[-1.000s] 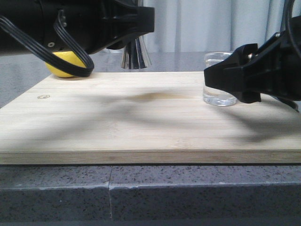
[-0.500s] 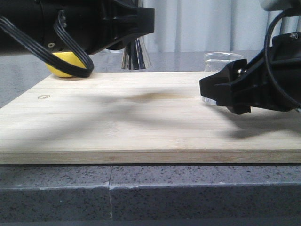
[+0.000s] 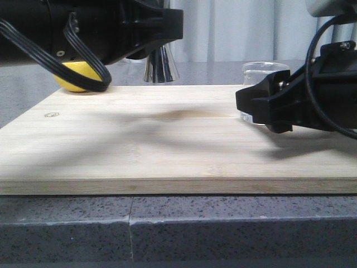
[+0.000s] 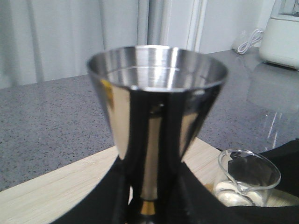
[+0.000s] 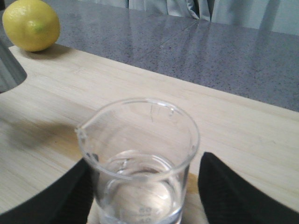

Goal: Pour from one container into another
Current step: 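Lift the beaker with the right gripper above the held jigger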

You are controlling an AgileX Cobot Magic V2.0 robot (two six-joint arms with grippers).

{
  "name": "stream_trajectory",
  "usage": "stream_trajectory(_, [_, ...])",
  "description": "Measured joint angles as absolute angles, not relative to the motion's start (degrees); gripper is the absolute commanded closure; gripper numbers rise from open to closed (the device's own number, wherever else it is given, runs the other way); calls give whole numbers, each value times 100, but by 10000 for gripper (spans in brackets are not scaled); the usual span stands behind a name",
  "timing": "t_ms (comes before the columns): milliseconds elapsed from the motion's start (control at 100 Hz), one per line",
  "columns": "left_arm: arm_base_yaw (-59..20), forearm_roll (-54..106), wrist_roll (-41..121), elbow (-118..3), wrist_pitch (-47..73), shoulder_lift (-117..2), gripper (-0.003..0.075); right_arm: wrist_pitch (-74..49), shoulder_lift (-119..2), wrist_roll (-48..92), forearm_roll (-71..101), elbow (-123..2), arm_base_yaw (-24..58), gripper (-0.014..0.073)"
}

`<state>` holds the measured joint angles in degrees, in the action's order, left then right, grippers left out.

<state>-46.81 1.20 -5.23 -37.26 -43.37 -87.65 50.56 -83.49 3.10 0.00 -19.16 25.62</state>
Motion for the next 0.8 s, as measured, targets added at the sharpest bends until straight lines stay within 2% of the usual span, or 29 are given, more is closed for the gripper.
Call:
stream_trajectory(110, [-4681,120,-523,-3726,-4337,-8765,739,5160,-8434,310,0,-1916,2562,216])
stream_trajectory(230, [-4681,120,-523,-3726,-4337,-8765,739,5172,-8444,310,0,-1916,2562,330])
stream_trajectory(320, [-4681,120,-523,-3726,-4337,-8765,739,5183,-8444,310,0,-1916,2562,384])
stream_trajectory(800, [-4681,120,-580,-3726,-4184,-8765,739,5488,-8457,315,0,-1967,2562,398])
